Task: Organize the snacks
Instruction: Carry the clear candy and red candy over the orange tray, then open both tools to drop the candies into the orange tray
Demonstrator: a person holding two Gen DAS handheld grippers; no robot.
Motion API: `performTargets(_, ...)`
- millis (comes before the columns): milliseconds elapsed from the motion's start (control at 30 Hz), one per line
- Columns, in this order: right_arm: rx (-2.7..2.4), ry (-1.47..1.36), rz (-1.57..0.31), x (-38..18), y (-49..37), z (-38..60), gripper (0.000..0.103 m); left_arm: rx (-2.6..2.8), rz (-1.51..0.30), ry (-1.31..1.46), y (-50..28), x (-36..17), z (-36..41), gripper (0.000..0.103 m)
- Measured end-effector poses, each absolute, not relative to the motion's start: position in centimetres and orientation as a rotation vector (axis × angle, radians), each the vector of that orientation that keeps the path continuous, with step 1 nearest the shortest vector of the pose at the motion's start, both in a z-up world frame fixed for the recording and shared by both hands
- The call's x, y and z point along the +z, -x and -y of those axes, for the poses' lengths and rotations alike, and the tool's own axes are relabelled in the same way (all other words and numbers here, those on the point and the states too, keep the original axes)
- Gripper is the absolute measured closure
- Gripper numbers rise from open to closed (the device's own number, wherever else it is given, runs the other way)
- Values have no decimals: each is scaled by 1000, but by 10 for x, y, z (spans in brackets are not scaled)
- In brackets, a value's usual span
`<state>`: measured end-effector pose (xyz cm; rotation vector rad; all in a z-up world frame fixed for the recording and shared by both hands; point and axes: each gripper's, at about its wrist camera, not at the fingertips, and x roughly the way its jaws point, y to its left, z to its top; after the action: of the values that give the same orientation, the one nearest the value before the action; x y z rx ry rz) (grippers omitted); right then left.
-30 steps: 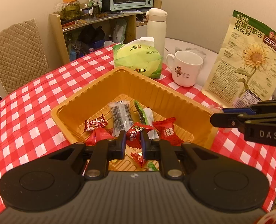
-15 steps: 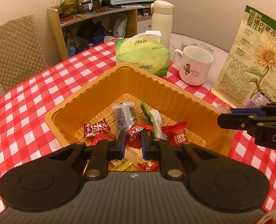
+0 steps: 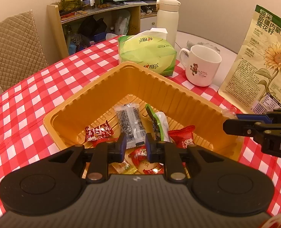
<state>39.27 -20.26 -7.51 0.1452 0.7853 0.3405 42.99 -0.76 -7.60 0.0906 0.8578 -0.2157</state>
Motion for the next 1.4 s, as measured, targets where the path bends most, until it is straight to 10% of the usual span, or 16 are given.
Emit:
performTargets(833,337,-132,-762,-78,-410,199,80,-198,-828,-63,-414,-61,-4,64)
performTargets(967,322,-173,-742,-76,-405,205,36,-187,-829,-49,-404,-57,-8,57)
performTargets(1400,375,-222,-772,-60,-352,224,9,-130,-804,17,-333,-25,-25,40)
